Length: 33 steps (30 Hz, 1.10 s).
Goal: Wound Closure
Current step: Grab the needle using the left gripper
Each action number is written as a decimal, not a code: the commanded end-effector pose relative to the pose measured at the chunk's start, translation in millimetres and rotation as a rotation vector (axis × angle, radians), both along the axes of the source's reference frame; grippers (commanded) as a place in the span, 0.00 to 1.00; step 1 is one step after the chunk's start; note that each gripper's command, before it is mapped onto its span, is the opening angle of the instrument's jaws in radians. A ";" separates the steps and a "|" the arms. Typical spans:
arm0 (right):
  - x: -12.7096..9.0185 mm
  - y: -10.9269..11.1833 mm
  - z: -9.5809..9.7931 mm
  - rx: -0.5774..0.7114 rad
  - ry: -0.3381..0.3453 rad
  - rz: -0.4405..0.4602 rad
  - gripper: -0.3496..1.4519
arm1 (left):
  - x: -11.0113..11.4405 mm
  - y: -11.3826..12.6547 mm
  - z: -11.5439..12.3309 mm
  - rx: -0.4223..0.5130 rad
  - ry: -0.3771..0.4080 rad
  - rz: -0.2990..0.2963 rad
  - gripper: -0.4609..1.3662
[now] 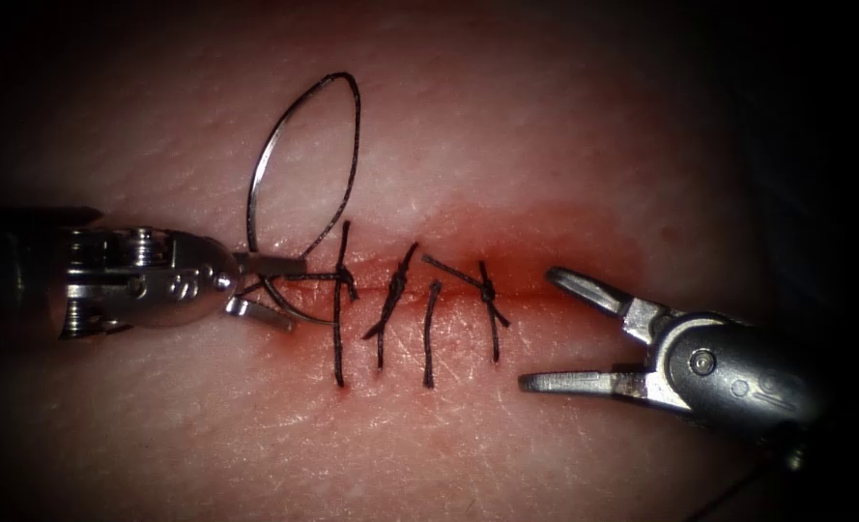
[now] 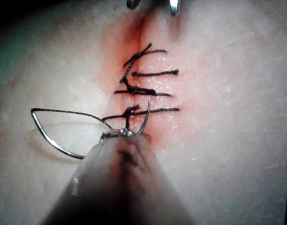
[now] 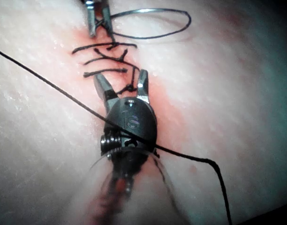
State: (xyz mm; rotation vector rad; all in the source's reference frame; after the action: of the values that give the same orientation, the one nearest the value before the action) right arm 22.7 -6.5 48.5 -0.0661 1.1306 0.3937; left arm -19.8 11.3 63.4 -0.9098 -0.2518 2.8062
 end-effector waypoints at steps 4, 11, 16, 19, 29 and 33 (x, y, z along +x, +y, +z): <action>-0.2 0.0 0.0 0.002 0.001 -0.004 0.85 | 0.1 0.0 0.0 0.013 0.000 -0.009 0.06; -0.2 0.0 0.0 0.002 0.001 -0.004 0.84 | 1.5 0.1 -0.6 0.022 -0.007 -0.003 0.06; -0.2 0.3 0.2 0.009 0.001 -0.001 0.82 | 3.5 0.6 -1.9 0.015 -0.004 -0.013 0.06; -0.3 0.6 0.4 0.031 0.006 0.009 0.81 | 4.6 1.2 -3.0 -0.001 -0.028 -0.009 0.06; -0.3 1.5 0.9 0.130 0.038 0.045 0.73 | 5.3 3.1 -6.9 -0.035 -0.248 -0.002 0.06; -0.3 2.1 1.3 0.175 0.055 0.058 0.71 | 4.9 2.9 -7.7 -0.034 -0.347 0.001 0.06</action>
State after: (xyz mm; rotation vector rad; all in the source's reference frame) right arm 22.2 -4.2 49.8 0.0709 1.1470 0.5575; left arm -15.1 14.3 55.3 -1.4185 -0.2419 2.6359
